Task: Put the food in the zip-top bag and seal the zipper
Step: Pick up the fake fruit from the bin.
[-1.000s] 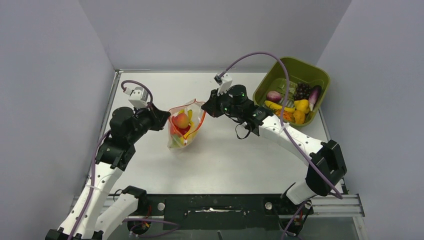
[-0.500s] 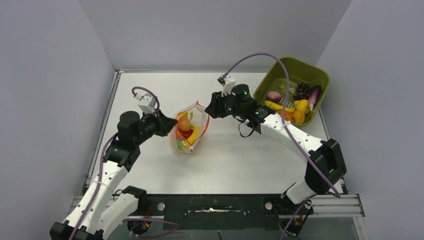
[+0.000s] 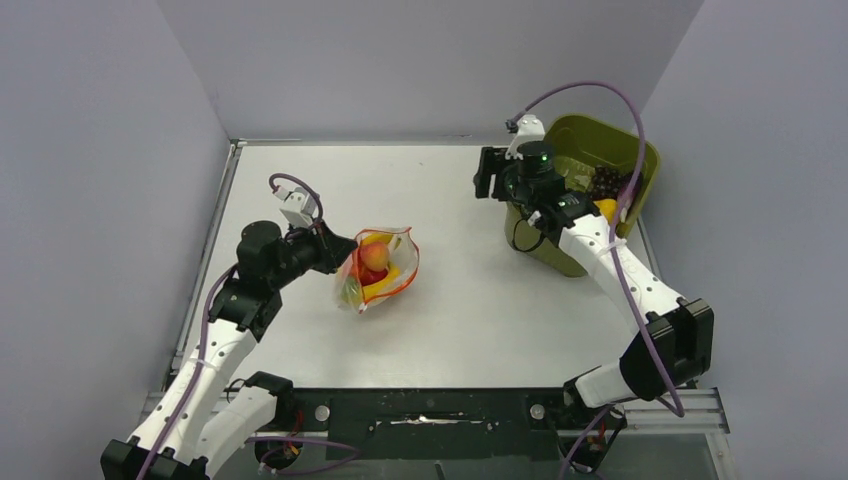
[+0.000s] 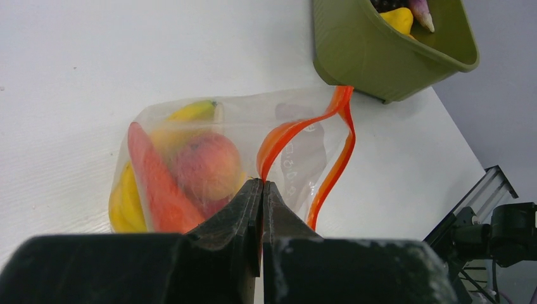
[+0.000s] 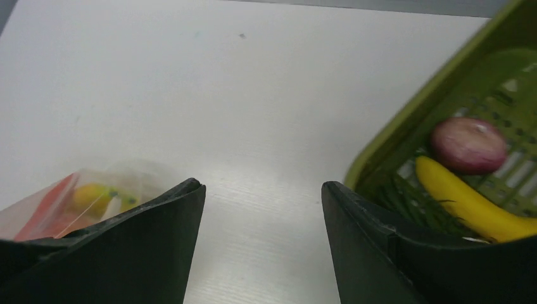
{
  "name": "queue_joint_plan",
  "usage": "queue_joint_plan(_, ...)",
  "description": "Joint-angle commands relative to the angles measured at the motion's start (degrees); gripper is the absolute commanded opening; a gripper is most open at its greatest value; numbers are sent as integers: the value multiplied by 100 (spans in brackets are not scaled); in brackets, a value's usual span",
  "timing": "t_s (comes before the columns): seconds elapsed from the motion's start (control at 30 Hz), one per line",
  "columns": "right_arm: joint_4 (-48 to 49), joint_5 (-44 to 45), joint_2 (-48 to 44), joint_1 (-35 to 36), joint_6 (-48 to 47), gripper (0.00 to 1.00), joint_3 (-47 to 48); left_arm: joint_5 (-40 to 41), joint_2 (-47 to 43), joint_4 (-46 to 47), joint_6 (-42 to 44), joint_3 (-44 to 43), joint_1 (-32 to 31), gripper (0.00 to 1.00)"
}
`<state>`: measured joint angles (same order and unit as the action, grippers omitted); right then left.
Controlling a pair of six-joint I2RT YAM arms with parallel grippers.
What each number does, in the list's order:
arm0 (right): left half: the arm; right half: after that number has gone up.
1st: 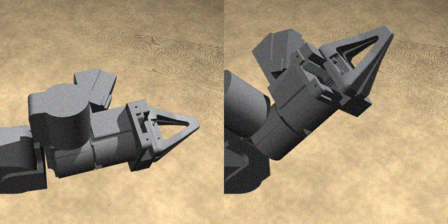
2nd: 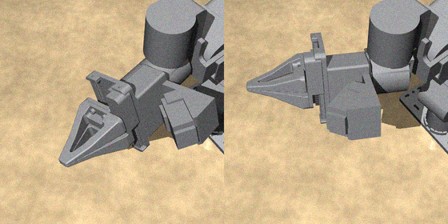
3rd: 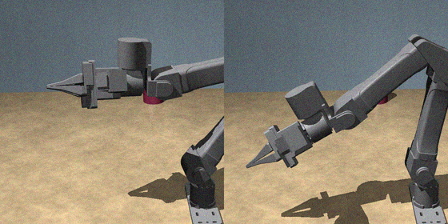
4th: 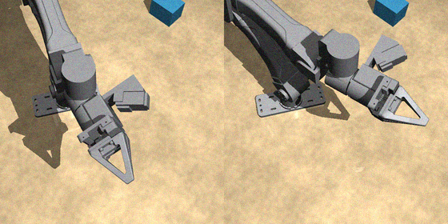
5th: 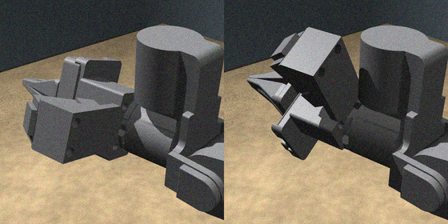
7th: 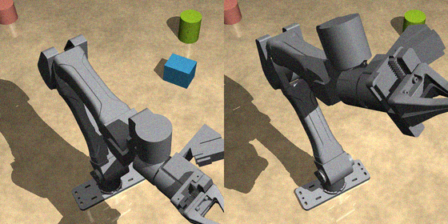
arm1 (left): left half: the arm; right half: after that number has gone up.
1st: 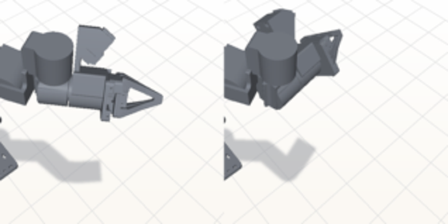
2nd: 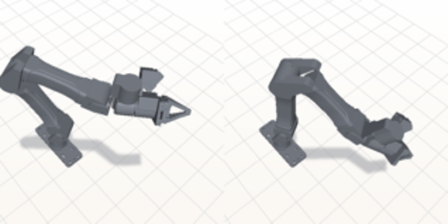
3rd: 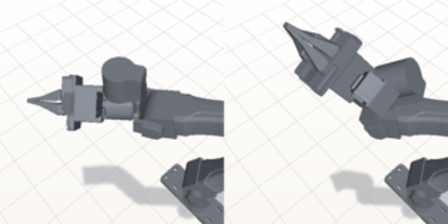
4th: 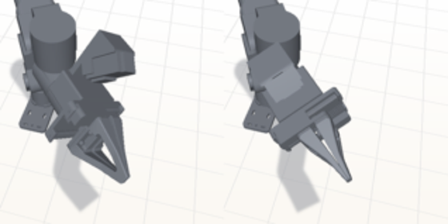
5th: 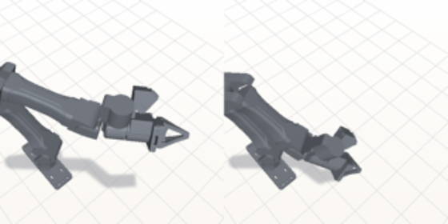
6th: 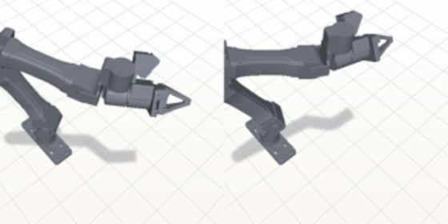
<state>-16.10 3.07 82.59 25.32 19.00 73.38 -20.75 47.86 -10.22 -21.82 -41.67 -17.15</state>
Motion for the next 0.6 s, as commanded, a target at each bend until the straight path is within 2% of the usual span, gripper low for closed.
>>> queue_joint_plan(0.0,-182,1501,-228,-540,33,69,406,-217,62,415,53,-51,42,0)
queue_joint_plan(0.1,-96,1814,20,-945,-534,69,465,-213,86,367,71,-70,41,0)
queue_joint_plan(0.2,-321,2531,567,-1300,-883,68,836,-194,44,326,95,-38,11,0)
queue_joint_plan(0.3,-287,2989,1023,-1693,-1140,65,1018,-176,37,289,121,-19,-19,0)
queue_joint_plan(0.57,-46,3118,2313,-2403,-1587,53,1633,-89,87,251,182,-46,-3,0)
